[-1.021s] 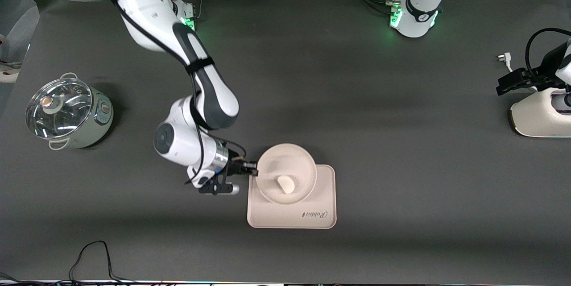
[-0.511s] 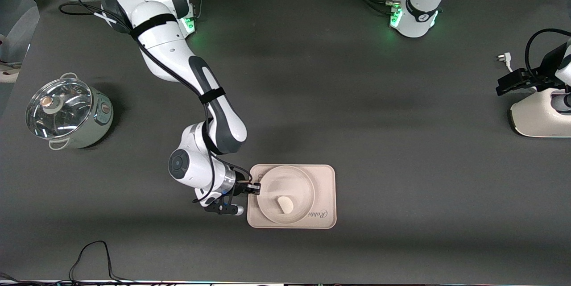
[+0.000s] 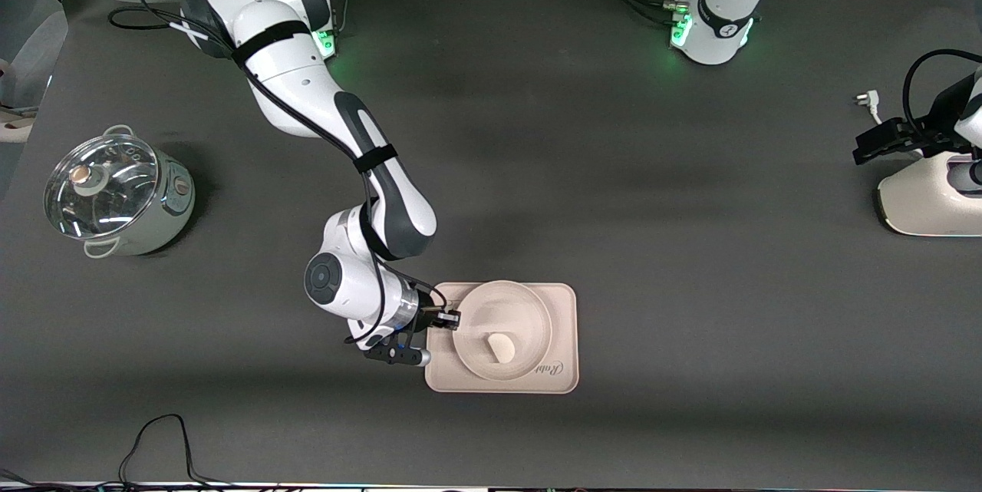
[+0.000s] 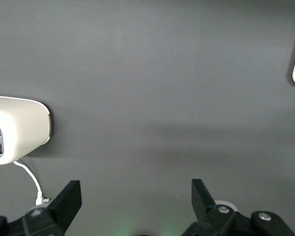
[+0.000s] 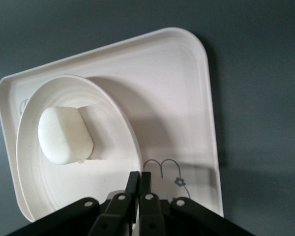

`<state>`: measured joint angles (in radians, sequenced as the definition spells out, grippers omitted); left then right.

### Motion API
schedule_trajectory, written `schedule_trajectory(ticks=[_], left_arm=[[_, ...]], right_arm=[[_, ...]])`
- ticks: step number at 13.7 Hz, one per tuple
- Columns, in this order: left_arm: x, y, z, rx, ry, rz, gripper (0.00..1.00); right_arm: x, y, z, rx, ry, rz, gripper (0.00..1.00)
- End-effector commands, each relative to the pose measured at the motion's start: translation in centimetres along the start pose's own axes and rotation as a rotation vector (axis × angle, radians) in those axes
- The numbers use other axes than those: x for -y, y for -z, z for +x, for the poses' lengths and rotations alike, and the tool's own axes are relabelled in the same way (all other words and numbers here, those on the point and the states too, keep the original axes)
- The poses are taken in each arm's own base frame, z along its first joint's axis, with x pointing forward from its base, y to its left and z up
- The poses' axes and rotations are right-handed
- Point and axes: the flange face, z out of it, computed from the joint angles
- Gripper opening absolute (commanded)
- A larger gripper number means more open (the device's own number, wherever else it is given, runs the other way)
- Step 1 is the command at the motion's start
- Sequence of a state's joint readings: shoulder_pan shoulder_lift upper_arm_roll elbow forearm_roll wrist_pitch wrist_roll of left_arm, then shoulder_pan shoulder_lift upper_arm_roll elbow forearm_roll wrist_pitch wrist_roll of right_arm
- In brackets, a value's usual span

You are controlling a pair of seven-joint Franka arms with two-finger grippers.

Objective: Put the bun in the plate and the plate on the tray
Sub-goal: 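Lower the plate onto the tray and open the right gripper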

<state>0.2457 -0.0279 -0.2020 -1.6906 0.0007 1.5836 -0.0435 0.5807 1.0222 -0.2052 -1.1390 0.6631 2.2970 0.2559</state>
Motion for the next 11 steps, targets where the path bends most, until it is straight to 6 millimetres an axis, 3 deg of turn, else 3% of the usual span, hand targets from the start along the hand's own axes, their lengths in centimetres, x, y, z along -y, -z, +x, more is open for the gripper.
schedule_trajectory(ticks=[1, 2, 3, 4, 6, 7, 8, 11], left_arm=[[-0.1, 0.6, 0.2, -0.009, -0.012, 0.01, 1.0], [-0.1, 0.6, 0.2, -0.008, -0.011, 0.01, 1.0], [-0.1, 0.6, 0.1, -0.008, -0.012, 0.01, 1.0], [-0.1, 0.7, 0.1, -0.009, -0.012, 0.011, 1.0], [-0.1, 0.7, 0.1, -0.008, -0.011, 0.01, 1.0], [-0.1, 0.8, 0.1, -0.009, -0.011, 0.01, 1.0], [-0.1, 0.8, 0.1, -0.009, -0.011, 0.01, 1.0], [0.0, 0.9, 0.1, -0.014, -0.011, 0.01, 1.0]], right_arm=[[0.5, -0.3, 0.1, -0.004, -0.01, -0.015, 0.0], [0.3, -0.5, 0.1, -0.003, -0.011, -0.018, 0.0], [0.4, -0.5, 0.1, -0.002, -0.012, -0.016, 0.07], [0.4, -0.5, 0.1, -0.002, -0.013, -0.016, 0.25], [0.4, -0.4, 0.2, -0.004, -0.014, -0.015, 0.31], [0.4, -0.3, 0.2, -0.004, -0.016, -0.015, 0.54], [0.5, -0.1, 0.2, -0.007, -0.014, -0.014, 1.0], [1.0, 0.9, 0.3, -0.009, -0.018, -0.007, 1.0]])
